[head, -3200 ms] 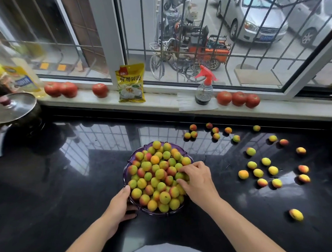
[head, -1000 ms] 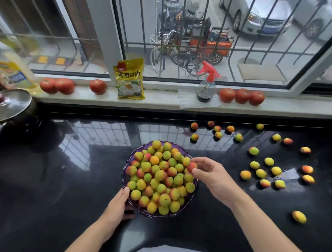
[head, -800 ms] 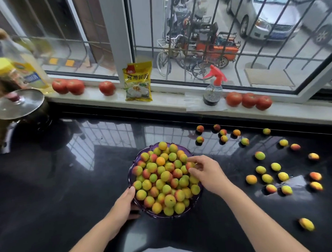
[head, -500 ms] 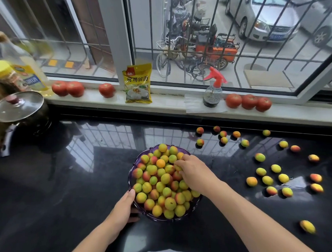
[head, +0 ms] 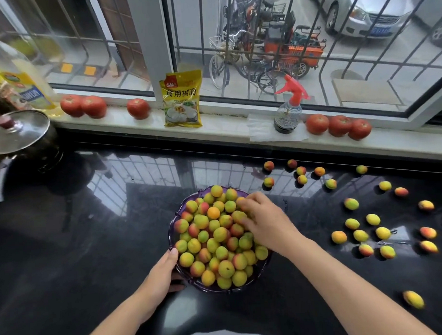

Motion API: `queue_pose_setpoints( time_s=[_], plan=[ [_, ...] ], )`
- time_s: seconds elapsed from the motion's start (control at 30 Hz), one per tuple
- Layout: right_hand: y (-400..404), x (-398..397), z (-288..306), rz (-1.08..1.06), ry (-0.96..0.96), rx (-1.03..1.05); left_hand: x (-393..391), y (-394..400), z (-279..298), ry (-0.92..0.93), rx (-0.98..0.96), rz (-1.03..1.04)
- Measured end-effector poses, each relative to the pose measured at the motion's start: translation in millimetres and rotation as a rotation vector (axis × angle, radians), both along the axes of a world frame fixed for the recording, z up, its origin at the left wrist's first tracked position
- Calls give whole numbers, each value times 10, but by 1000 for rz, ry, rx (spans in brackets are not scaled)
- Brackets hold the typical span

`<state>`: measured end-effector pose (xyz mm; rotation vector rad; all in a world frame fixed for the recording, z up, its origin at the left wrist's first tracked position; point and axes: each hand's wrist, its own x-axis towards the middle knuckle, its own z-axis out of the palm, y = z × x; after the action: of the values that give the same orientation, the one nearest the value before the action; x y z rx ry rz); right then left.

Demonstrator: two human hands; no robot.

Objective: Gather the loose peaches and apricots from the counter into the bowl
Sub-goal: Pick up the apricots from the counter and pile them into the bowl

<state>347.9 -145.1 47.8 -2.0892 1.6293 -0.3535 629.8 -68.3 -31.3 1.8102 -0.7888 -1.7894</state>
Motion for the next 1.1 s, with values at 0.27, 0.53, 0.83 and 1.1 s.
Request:
queue_pose_setpoints(
  time_s=[0.27,0.53,0.83,1.1],
  plan=[
    [-764,-693,-468,-410,154,214,6,-14,6,42,26,-9],
    [-1166,-552,-825,-424,134,205,18,-18,12,45,47,-3],
    [-475,-606,-613,-605,-170,207,33,-33,27,66,37,3],
    [607,-467,-55,-464,-351,107,27,-25,33,64,-8,30]
  ],
)
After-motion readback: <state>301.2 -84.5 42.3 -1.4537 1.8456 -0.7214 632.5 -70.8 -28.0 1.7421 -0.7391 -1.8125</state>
